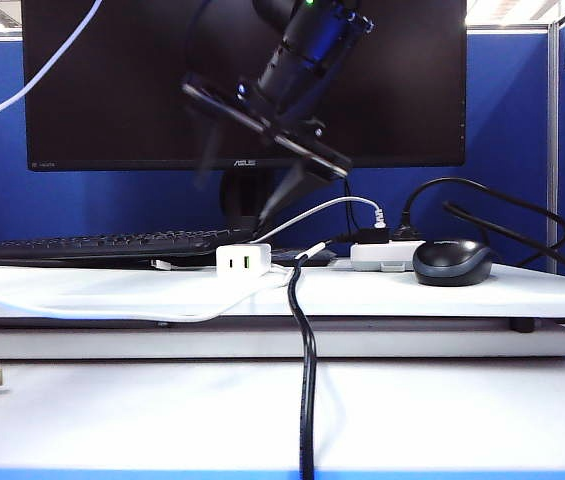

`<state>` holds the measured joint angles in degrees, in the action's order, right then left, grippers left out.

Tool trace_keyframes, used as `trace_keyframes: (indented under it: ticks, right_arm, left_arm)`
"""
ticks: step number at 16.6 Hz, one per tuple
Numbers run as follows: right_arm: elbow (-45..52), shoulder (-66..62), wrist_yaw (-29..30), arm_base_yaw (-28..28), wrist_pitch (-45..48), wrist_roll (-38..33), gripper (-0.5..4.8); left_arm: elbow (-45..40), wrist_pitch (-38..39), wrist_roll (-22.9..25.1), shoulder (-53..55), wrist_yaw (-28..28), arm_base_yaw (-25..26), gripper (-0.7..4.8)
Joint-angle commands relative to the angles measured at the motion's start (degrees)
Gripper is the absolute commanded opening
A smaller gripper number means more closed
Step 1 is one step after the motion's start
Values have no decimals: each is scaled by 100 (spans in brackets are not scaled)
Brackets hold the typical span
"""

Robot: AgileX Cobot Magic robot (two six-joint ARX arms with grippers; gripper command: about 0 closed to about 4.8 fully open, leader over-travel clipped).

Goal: Pick up the Type-C charging cable and the charging base, insert one end of the Type-C charger into the corresponding slot on the base, and finally place the plugged-in charger back on the table.

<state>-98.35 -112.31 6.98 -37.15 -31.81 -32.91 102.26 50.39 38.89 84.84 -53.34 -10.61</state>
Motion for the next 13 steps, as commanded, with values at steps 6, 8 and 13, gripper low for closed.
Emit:
trace_keyframes:
  ticks: [6,8,13]
  right_arm:
    - [-177,-81,-531,-13,33,-50,463]
    - [-682,-205,-579,-20,-258,-2,463]
    - [-2282,-1012,-841,-48,-1687,448,425]
  left_arm:
    - [20,37,-35,-33,-68,-2,-6]
    - [20,59,-37,-33,-72,-2,-6]
    - [20,142,-37,-33,-70,-2,-6]
